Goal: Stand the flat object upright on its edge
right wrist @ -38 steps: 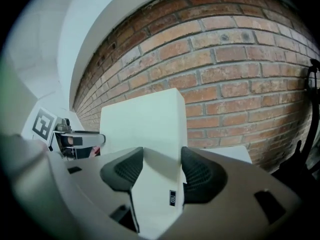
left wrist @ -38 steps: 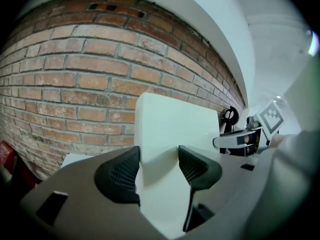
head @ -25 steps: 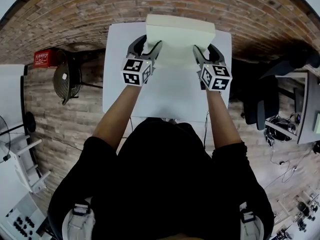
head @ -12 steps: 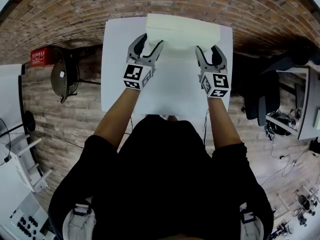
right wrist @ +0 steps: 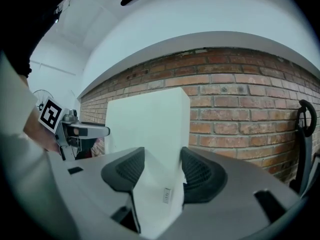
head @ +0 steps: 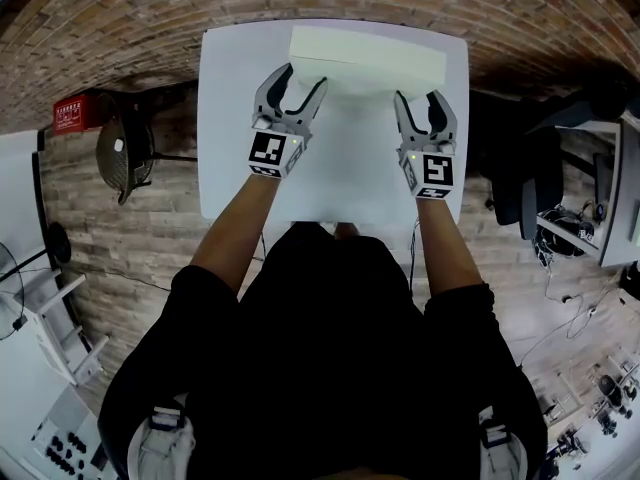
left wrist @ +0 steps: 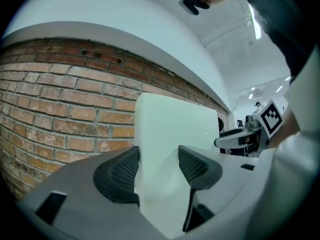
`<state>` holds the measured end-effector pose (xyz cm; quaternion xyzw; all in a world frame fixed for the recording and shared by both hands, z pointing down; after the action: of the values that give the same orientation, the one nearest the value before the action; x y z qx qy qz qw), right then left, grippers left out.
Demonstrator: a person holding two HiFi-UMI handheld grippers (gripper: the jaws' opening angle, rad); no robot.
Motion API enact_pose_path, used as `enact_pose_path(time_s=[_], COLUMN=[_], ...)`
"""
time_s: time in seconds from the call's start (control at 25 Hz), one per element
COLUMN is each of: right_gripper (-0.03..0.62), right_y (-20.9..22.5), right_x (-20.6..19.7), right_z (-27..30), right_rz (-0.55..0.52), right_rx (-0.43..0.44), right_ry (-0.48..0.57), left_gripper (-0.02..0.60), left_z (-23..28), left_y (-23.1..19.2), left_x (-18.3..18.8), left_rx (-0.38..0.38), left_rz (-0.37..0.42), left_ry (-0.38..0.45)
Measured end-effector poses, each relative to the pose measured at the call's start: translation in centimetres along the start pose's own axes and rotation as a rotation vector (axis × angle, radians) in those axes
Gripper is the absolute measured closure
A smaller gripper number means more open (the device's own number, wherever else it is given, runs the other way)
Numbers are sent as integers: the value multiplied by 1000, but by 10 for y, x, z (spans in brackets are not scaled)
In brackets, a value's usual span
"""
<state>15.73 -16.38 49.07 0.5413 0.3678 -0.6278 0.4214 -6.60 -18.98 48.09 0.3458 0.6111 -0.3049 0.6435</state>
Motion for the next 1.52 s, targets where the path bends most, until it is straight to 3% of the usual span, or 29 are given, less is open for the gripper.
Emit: enact_pose_path(time_s=[0.48, 1.2, 1.52], right_gripper=[379, 324, 318], right_y=[-7, 1, 1], right_x=[-30, -29, -29], right_z=[-9, -1, -2], right_rz=[-15, 58, 52], right_rx=[-12, 40, 57], right_ry=[-57, -78, -85], left_gripper=[334, 330, 330], left_z=[-8, -5, -6], left_y=[7, 4, 3], left_x=[-31, -31, -31], left_rx=[-30, -78, -78], left_rz=[30, 21, 23], left_ry=[-56, -125, -115])
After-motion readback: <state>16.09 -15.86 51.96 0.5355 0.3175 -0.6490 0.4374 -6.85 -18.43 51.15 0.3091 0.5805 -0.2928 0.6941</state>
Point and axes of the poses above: the fingertips, and each gripper's own axes: z forward along the fingers, y to its right, x out of its top, the point moved 4 cm from there along -z, backward along the fingers, and after that the axes turned 4 degrees about z, right-handed, at the moved point
